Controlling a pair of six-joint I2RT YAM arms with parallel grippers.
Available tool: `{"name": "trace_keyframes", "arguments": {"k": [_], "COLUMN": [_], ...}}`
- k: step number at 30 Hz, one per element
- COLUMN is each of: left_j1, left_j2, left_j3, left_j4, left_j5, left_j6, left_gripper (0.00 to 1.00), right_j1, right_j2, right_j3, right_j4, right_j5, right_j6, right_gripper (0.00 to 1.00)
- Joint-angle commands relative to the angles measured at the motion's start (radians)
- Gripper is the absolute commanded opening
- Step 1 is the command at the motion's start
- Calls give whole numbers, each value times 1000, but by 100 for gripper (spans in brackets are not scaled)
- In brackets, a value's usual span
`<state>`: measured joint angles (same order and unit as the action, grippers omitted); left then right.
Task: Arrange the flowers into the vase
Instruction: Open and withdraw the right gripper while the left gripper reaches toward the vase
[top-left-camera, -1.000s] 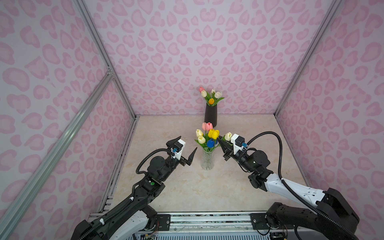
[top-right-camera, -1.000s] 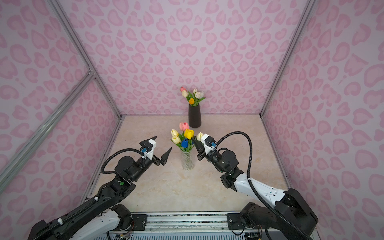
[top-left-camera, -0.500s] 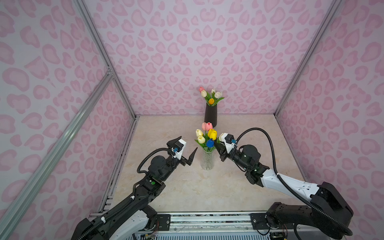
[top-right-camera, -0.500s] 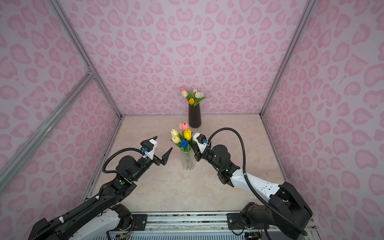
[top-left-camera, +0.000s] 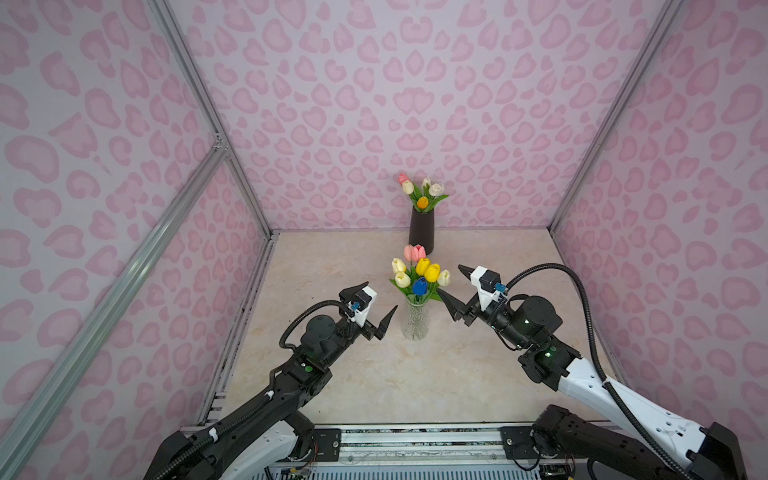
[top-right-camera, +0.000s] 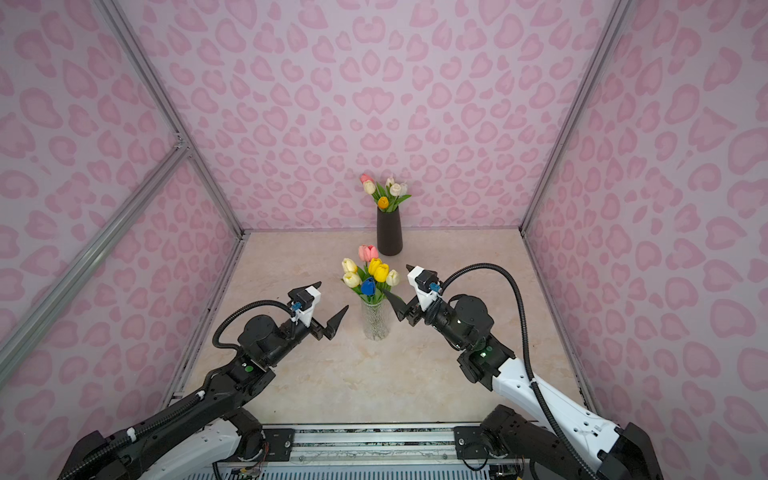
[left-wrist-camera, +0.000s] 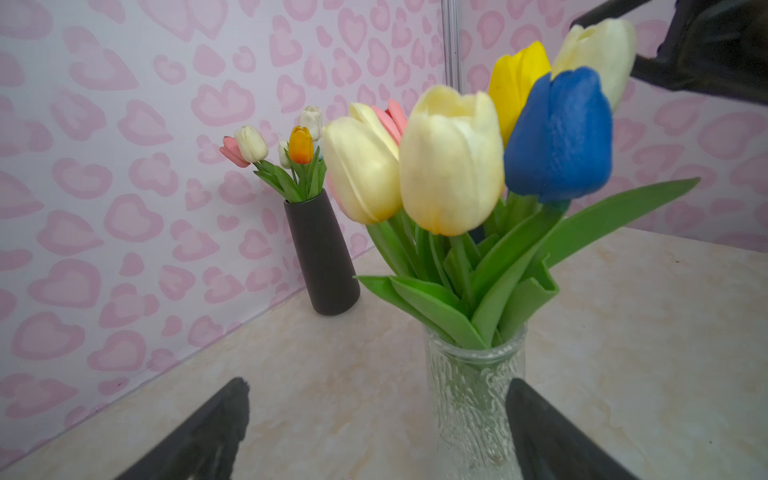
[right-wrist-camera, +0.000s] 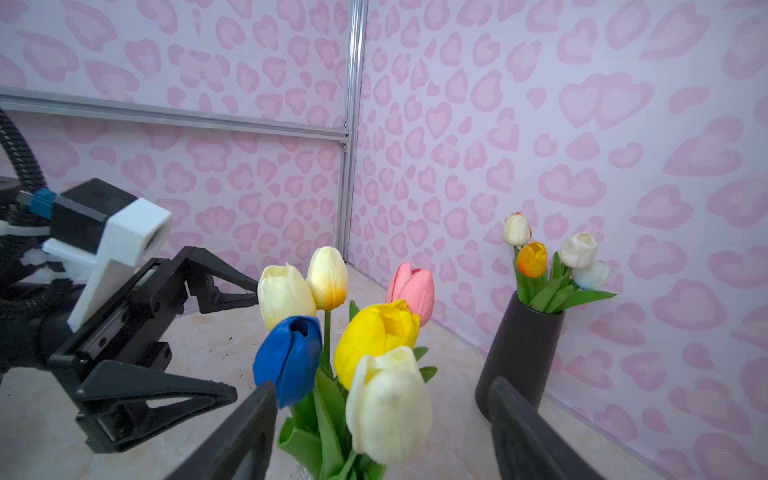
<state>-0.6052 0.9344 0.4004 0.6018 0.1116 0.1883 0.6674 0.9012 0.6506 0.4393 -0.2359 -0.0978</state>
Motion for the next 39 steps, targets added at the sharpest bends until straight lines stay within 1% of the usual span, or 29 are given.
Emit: {"name": "trace_keyframes", "arguments": {"k": [1, 4, 9, 17, 23, 28, 33, 36, 39], "left_j1": [-1, -2, -5, -5, -5, -11, -27, -31, -31], "left_j2": [44, 113, 224, 389, 506, 590, 647, 668, 665], "left_j3": [7, 23, 46, 93, 145, 183, 209, 221, 220], "left_j4": [55, 78, 144, 231, 280, 328, 357, 362, 366], "left_j5": [90, 147, 184, 239, 272, 317, 318, 325, 326], "left_j6": [15, 6, -18, -59, -91, -119, -118, -112, -110], "left_gripper": [97, 97, 97, 97, 97, 99, 100, 96, 88], "right_j1": [-1, -6, -26, -43, -42, -43, -43, -42, -42], "right_j2": [-52, -94, -126, -89, -73, -70, -70, -74, -76], "right_j3": [23, 51, 65, -11, -62, -63, -65, -68, -66], "right_j4": [-84, -103, -77, 62, 144, 138, 131, 129, 122], "right_j5": [19, 32, 40, 31, 27, 36, 44, 49, 55], "right_j6": [-10, -6, -7, 31, 36, 17, 6, 0, -6], "right_gripper": [80, 80, 80, 80, 80, 80, 80, 80, 80]}}
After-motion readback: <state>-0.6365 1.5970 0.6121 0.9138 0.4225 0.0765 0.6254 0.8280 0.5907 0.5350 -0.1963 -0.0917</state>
